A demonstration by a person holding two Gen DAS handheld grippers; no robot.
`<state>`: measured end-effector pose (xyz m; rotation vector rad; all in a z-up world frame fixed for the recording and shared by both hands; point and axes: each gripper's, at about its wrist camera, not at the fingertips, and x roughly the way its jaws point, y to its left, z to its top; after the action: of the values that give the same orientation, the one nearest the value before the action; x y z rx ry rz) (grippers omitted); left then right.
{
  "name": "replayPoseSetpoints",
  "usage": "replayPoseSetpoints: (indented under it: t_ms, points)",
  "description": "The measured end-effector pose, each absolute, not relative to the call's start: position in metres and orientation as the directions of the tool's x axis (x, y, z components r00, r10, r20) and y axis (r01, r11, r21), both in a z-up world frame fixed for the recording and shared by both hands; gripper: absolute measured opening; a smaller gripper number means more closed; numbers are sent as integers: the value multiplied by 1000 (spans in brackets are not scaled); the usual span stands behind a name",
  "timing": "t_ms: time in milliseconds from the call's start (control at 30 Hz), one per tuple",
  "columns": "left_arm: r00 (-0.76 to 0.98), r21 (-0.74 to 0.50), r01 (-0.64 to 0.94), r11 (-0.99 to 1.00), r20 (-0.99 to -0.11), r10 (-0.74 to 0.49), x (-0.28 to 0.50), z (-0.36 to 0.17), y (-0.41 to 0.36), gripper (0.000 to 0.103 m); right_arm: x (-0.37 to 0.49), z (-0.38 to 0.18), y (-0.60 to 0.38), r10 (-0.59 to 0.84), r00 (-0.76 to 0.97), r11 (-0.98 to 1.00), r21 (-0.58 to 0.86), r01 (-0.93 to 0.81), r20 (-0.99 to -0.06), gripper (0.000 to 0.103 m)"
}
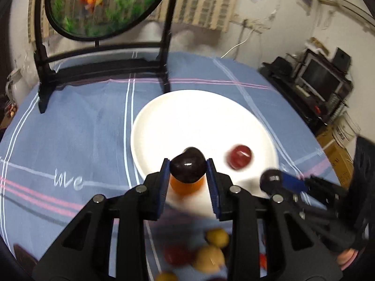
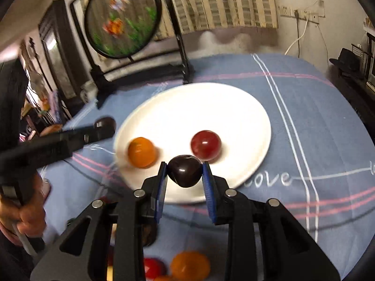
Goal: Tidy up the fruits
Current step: 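Lower both dark plums onto the white plate and open both grippers, then grasp a dark plum with the right gripper while the left gripper grasps a tangerine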
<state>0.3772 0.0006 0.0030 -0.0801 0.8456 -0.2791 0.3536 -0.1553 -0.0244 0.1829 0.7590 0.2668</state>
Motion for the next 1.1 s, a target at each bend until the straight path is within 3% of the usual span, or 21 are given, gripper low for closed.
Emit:
replayPoseSetpoints:
  t_ms: [200, 233, 300, 367, 467, 567, 733, 867, 1100]
  points:
    - [558, -121, 188, 975, -804, -207, 421, -22, -2, 32, 373, -34, -149, 305, 658, 952, 239, -191, -689, 30]
    - [545, -113, 180, 977, -815, -195, 426, -26, -3, 32, 375, -34, -147, 304, 652, 953, 227, -202, -694, 38]
    - [550, -97, 171, 980, -816, -177, 425, -27, -1, 36, 371, -30, -147, 303, 658, 953, 220, -209, -690, 43]
    - [584, -80, 169, 982, -795, -165, 412, -17, 0, 75, 361, -23, -148, 308, 669, 951, 226, -210, -676, 48]
    - [647, -53, 170, 984, -747, -152, 377, 0, 7, 81, 331, -13, -156, 320, 691, 947, 248, -206, -648, 49]
    - [689, -59, 160, 985, -709, -154, 332, 7, 19, 91, 291, -12, -164, 319, 708, 945, 268, -187, -630, 58]
    - [668, -129, 164, 978, -715, -206, 251, -7, 39, 97, 221, -24, -162, 354, 699, 933, 288, -217, -621, 60]
    - [679, -90, 136, 987, -717, -159, 195, -24, 48, 98, 183, -40, -144, 349, 663, 937, 230, -263, -662, 61]
    - [648, -141, 184, 973, -727, -228, 158, -53, 46, 98, 185, -50, -117, 332, 624, 935, 160, -317, -707, 60]
